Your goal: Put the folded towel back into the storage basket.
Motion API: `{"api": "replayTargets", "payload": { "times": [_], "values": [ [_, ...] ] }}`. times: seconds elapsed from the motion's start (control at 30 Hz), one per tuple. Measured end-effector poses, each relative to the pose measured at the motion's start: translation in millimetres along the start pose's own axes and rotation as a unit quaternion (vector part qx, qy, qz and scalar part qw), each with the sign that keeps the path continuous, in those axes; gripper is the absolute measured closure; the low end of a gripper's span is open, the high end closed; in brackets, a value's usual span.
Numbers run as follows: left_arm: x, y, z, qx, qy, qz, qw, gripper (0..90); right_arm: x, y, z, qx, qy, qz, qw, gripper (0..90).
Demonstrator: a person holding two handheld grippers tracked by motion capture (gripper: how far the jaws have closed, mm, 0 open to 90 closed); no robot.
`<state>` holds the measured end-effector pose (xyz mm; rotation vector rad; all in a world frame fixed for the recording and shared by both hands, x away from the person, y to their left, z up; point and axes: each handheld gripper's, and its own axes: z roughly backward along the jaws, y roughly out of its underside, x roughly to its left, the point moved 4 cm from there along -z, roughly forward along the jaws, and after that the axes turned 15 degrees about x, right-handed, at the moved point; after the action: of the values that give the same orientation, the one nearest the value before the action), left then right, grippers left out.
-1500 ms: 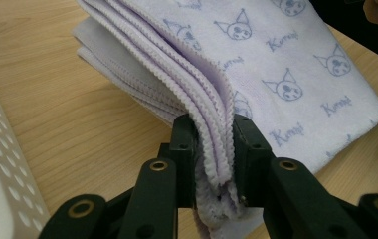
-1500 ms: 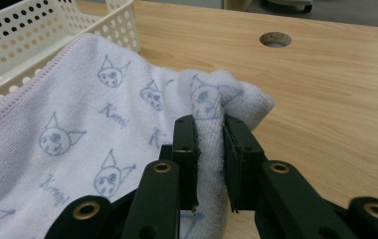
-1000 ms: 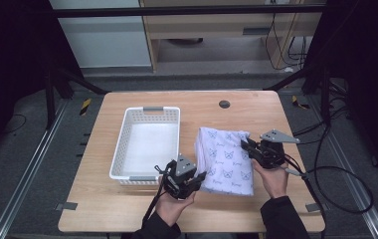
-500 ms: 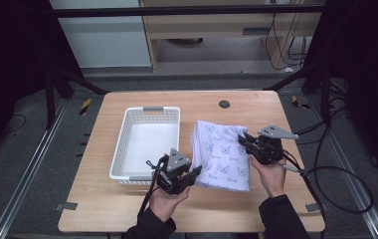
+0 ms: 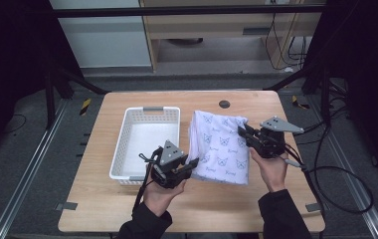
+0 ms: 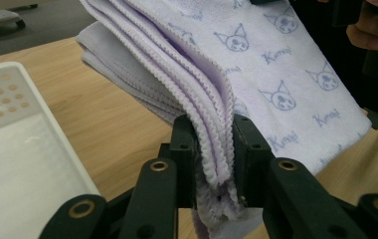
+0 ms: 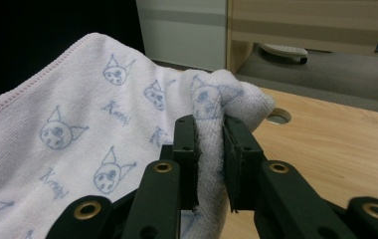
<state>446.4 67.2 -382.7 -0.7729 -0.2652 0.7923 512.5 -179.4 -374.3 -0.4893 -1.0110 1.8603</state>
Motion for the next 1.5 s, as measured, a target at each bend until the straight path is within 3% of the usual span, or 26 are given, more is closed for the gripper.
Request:
{"api": "replayTargets", "payload": {
  "times": [0.33, 0.83, 1.5],
  "values": [
    [13.4, -0.3, 15.6, -0.019, 0.006, 0.012, 0.9997, 73.1, 15.4, -19.9, 1.9, -0.009, 0.002, 0.014, 0.9999, 77.9],
    [31.9, 2.4, 37.8, -0.035, -0.013, 0.018, 0.9991, 73.1, 40.0, -42.8, -5.5, -0.018, 0.005, 0.034, 0.9993, 78.0],
    [60.8, 14.6, 68.1, -0.059, -0.034, 0.041, 0.9968, 73.1, 73.0, -71.7, -21.9, -0.029, -0.023, 0.049, 0.9981, 77.9]
  ]
}}
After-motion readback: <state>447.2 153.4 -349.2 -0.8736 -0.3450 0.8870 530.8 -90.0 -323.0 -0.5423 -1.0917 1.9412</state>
